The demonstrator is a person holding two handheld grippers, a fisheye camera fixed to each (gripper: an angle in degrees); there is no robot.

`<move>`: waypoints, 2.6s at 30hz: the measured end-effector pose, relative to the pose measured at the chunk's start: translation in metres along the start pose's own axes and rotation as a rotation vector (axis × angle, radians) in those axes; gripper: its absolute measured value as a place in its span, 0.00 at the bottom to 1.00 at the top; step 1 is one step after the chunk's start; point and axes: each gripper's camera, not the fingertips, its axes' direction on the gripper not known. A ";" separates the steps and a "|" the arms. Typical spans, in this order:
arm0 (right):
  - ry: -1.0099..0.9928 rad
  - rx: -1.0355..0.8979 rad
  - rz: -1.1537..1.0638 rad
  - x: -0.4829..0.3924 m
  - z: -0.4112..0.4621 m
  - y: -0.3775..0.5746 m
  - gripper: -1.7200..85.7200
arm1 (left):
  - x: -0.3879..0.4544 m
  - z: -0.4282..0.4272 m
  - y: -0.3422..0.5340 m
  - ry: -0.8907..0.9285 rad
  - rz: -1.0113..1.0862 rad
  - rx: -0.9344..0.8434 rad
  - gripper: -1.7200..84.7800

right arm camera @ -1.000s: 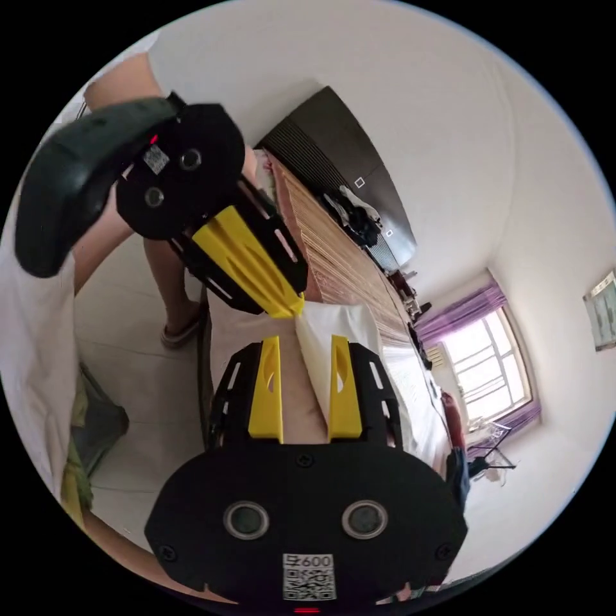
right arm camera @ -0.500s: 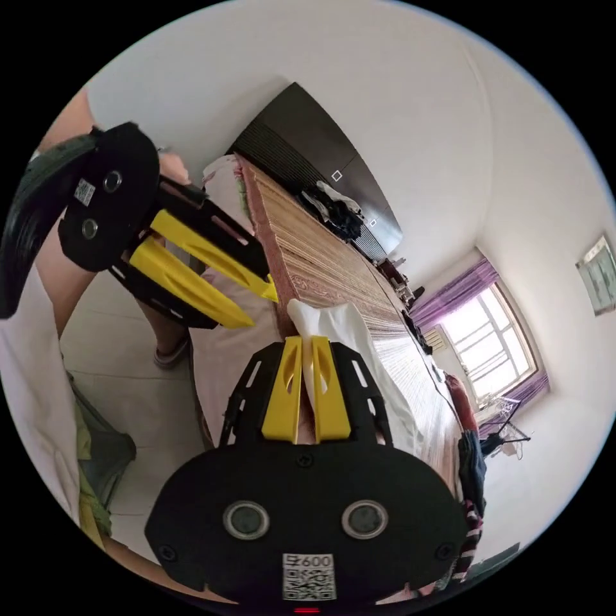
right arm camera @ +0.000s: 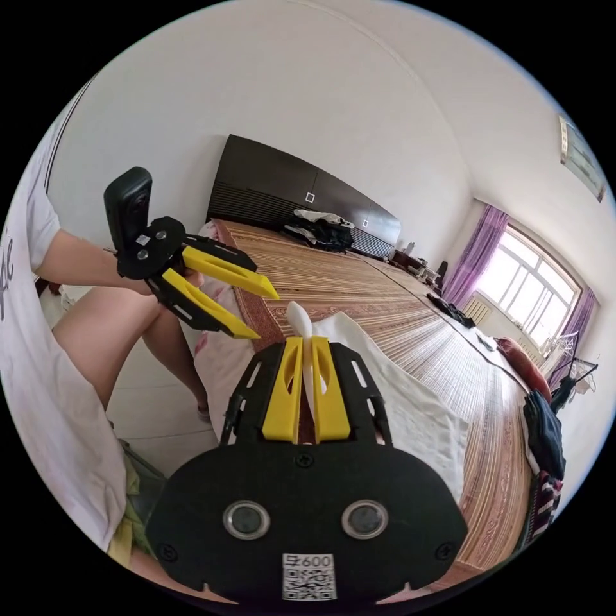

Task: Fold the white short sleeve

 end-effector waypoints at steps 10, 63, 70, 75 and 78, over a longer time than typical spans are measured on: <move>-0.011 -0.044 -0.023 0.018 0.012 0.013 0.01 | -0.045 0.065 0.045 0.138 0.166 0.084 0.14; -0.231 -0.065 0.503 0.170 0.096 0.152 0.01 | 0.034 0.073 0.019 0.092 0.781 0.022 0.05; -0.092 0.069 0.410 0.114 0.030 0.146 0.02 | 0.089 0.042 -0.020 -0.203 0.824 0.014 0.13; 0.028 0.047 0.216 0.076 -0.011 0.131 0.05 | 0.146 0.050 -0.040 -0.455 1.011 -0.132 0.08; 0.052 -0.015 0.055 0.048 -0.021 0.111 0.08 | 0.147 0.031 -0.055 -0.431 0.941 -0.148 0.06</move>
